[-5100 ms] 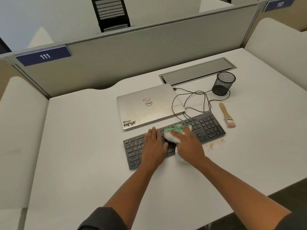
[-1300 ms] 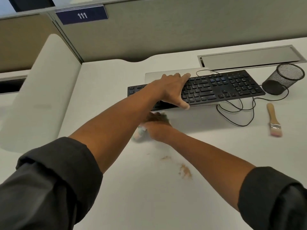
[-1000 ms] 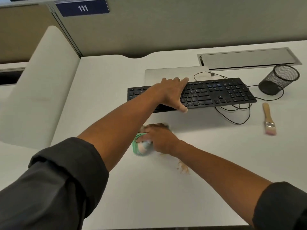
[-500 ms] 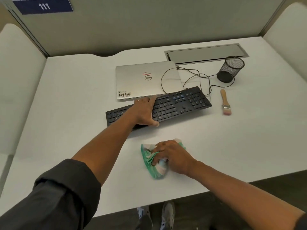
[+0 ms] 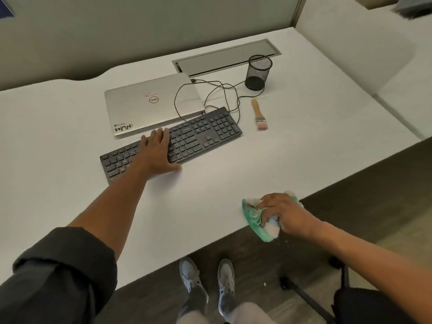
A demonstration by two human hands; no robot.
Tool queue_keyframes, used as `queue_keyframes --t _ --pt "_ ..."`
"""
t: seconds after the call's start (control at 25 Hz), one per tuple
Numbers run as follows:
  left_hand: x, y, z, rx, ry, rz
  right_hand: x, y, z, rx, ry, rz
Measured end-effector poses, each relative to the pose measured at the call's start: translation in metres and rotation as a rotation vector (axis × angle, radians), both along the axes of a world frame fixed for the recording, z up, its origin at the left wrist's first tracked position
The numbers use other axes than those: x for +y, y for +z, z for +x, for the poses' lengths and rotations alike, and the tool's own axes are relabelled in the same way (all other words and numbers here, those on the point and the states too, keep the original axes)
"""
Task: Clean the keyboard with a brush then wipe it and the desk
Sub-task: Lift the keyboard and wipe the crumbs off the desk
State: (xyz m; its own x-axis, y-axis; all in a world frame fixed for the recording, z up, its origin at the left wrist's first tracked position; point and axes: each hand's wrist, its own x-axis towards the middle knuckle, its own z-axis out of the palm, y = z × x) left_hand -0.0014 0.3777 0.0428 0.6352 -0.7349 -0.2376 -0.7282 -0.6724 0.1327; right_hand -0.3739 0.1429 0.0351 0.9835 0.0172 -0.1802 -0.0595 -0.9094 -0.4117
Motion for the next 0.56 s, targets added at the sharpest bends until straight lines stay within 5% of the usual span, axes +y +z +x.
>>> queue_keyframes --t 0.32,0.56 --pt "-0.006 -0.014 -0.100 0.114 -0.065 -0.146 -0.069 0.031 -0.021 -0.152 -0.229 -0.110" --pt "-0.028 -0.020 -0.170 0.173 -0.133 -0.134 -0.018 0.019 0.011 0.029 -0.214 -0.109"
